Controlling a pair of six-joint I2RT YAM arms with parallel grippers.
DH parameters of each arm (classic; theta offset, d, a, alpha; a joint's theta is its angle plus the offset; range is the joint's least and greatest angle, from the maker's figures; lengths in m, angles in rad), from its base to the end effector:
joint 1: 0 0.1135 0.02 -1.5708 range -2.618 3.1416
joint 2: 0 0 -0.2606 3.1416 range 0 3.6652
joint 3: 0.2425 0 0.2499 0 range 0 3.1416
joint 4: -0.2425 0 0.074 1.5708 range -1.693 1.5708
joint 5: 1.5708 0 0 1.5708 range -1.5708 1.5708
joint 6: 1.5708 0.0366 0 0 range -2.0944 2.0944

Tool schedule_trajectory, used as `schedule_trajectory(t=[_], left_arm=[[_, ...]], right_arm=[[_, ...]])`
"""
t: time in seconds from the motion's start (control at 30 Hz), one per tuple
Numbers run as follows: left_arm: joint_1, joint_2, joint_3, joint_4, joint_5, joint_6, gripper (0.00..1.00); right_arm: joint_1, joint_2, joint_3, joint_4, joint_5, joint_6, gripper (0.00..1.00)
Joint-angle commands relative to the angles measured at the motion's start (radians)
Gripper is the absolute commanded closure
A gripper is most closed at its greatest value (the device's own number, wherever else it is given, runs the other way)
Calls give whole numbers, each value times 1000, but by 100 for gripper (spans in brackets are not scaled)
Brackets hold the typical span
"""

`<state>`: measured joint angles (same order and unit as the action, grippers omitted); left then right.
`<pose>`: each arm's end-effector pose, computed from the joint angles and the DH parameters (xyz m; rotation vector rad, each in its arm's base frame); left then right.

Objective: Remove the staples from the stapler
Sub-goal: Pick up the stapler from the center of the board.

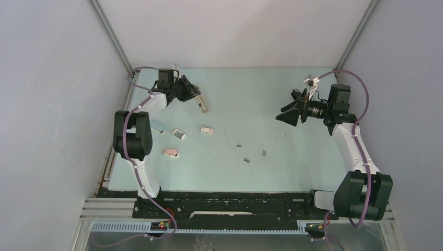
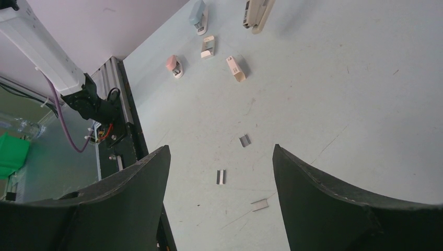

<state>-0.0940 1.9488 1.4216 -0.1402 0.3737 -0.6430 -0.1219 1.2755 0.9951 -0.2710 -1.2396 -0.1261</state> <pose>0.4377 -0.0547 0.2186 -0.4206 2.2722 -0.8080 0.2693 0.0019 0.3083 -0.7023 1.7500 1.1192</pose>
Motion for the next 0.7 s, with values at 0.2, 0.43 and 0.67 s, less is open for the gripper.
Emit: schedule_trajectory(t=[0.2, 0.43, 0.67], left_arm=[[-63, -129, -28, 164, 172, 104, 100], [-116, -211, -94, 228, 202, 104, 100], [-177, -315, -183, 312, 200, 86, 100]], right_arm=[[2, -1, 13, 0, -20, -13, 19], [7, -2, 13, 0, -30, -8, 19], [19, 2, 13, -4, -48, -9, 20]])
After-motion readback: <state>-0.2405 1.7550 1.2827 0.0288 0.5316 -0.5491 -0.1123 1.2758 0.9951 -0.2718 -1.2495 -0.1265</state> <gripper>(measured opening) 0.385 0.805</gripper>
